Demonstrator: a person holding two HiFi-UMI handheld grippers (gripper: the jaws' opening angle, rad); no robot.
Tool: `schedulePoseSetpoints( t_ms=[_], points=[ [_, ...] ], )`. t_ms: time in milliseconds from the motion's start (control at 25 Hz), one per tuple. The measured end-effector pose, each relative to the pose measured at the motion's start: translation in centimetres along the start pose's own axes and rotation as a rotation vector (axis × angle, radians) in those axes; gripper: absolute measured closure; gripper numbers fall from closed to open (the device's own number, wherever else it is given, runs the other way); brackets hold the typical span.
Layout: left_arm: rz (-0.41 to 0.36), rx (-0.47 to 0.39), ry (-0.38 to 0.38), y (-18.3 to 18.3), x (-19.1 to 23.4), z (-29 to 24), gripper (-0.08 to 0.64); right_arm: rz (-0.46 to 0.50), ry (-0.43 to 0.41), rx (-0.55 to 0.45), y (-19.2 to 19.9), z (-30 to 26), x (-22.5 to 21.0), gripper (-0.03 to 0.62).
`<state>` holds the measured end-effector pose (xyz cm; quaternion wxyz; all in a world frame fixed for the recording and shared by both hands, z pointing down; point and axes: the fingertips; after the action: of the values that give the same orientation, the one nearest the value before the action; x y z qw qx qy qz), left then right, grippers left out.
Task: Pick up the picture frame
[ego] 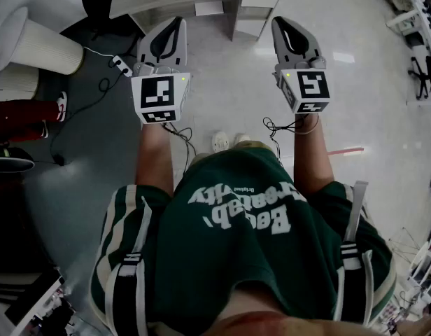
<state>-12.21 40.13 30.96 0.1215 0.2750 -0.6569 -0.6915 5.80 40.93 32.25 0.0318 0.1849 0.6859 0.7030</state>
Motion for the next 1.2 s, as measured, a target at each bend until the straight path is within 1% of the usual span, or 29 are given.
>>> schedulePoseSetpoints(
  t_ms=[120, 200, 280, 320, 400, 480, 600, 720, 880, 1000, 1200],
  points=[
    [0.005, 0.001, -0.001, -0.1, 0.1, 0.0, 0.541, 0.000, -0.008, -0.004, -0.3, -0.2, 0.3, 0.557],
    [0.027, 0.000, 0.004, -0.3, 0.2, 0.0, 0.541, 0.000, -0.008, -0.005, -0.6, -0.3, 0.4, 0.557],
    [0.046, -0.003, -0.007, -0.6, 0.7, 0.1, 0.541, -0.003, -0.011, -0.008, -0.8, -0.5, 0.4, 0.557],
    [0.042, -0.003, -0.017, -0.7, 0.9, 0.2, 0.541, -0.007, -0.013, -0.012, -0.9, -0.6, 0.5, 0.557],
    [0.011, 0.001, -0.030, -0.6, 1.1, 0.4, 0.541, -0.017, -0.016, -0.015, -0.9, -0.5, 0.5, 0.557],
    [-0.007, 0.006, -0.030, -0.4, 0.9, 0.7, 0.541, -0.021, -0.016, -0.015, -0.9, -0.3, 0.8, 0.557],
    [0.016, -0.009, -0.011, -0.3, 0.7, 1.4, 0.541, -0.010, -0.017, -0.023, -1.0, 0.0, 1.5, 0.557],
    [0.051, -0.029, 0.032, -0.5, 0.4, 1.2, 0.541, -0.008, -0.025, -0.034, -1.2, -0.1, 1.8, 0.557],
    [0.053, -0.037, 0.040, -0.3, 0.1, 0.5, 0.541, -0.010, -0.029, -0.016, -0.7, -0.2, 1.3, 0.557],
    [0.053, -0.068, 0.023, -0.4, 0.4, 0.5, 0.541, 0.005, -0.041, 0.000, -0.1, -0.3, 1.5, 0.556],
    [0.046, -0.077, -0.003, -0.4, 0.9, -1.9, 0.541, 0.024, -0.061, -0.065, -0.3, -2.3, 0.2, 0.555]
  ],
)
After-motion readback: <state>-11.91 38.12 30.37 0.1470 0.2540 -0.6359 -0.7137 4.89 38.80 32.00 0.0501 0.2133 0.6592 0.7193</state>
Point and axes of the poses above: the fingertips, and each gripper's own axes: z backward along the fingers, x to its left, y out of its underside, and after that the axes turned 4 degrees about y, right-handed
